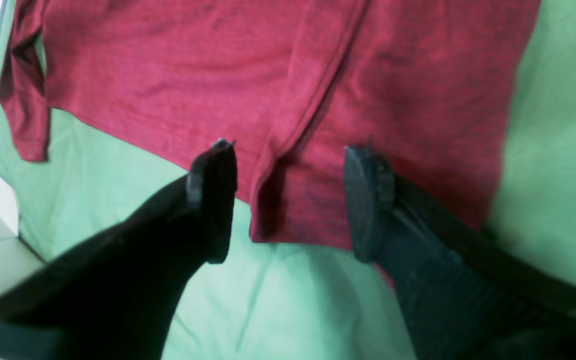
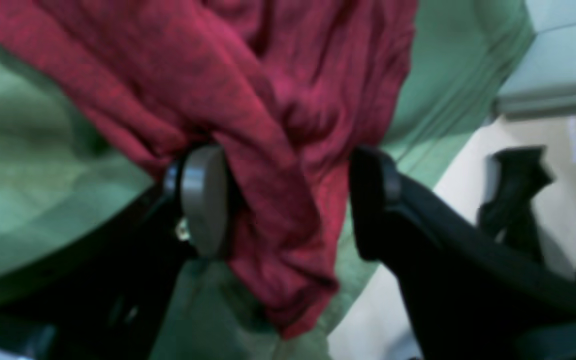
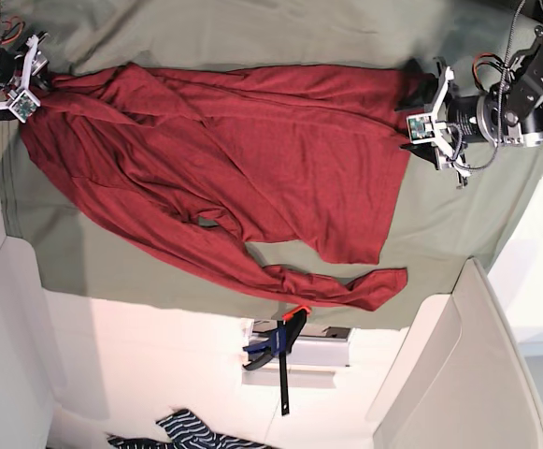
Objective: Fold the T-shirt properly
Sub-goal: 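Regrasp the shirt edge with both grippers and spread it apart, then pull the held shirt edge toward the robot to flatten the body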
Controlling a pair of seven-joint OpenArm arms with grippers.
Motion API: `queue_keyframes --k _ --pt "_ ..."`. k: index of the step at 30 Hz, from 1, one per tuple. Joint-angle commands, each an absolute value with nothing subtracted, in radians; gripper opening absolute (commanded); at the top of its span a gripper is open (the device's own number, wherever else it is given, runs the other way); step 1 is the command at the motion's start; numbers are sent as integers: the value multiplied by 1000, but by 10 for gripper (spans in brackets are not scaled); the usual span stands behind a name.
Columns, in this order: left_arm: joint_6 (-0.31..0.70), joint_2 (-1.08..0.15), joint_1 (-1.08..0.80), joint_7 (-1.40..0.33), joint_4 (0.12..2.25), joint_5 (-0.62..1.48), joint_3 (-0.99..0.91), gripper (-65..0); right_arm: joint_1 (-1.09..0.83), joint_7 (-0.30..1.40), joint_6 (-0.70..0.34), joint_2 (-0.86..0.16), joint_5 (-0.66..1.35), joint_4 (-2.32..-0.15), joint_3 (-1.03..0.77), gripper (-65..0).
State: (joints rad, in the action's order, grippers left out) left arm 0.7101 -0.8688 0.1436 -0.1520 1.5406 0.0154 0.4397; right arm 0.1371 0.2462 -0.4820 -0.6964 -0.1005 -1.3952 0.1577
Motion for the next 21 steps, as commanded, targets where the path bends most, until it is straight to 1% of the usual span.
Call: queue_keyframes --k 1,6,9,11,13,15,19,21 --pt "698 -902 163 -152 1581 49 428 -282 157 228 -468 -721 -94 -1438 145 -285" --pt "698 -980 130 -275 1779 147 428 -283 146 281 -464 -749 -97 -1574 145 -285" --pt "698 -1030 88 -368 1882 189 428 -283 146 382 -456 -753 -93 -1639 145 -286" --pt "698 -1049 55 -399 1929 197 428 -283 139 441 -456 -754 -84 -1666 145 -286" --pt "698 -1052 17 -405 1968 197 428 -283 119 475 -463 -756 -67 -1685 145 -286" --pt "698 -1046 -33 -405 2003 196 428 -283 72 476 -490 -767 -63 -1709 145 -286" --pt "698 -1000 -128 -404 2035 109 428 -283 -21 466 -506 -776 -133 -1721 145 -286" --pt "649 -963 -144 -403 2029 46 428 -283 -31 436 -505 -774 -162 -1696 146 -286"
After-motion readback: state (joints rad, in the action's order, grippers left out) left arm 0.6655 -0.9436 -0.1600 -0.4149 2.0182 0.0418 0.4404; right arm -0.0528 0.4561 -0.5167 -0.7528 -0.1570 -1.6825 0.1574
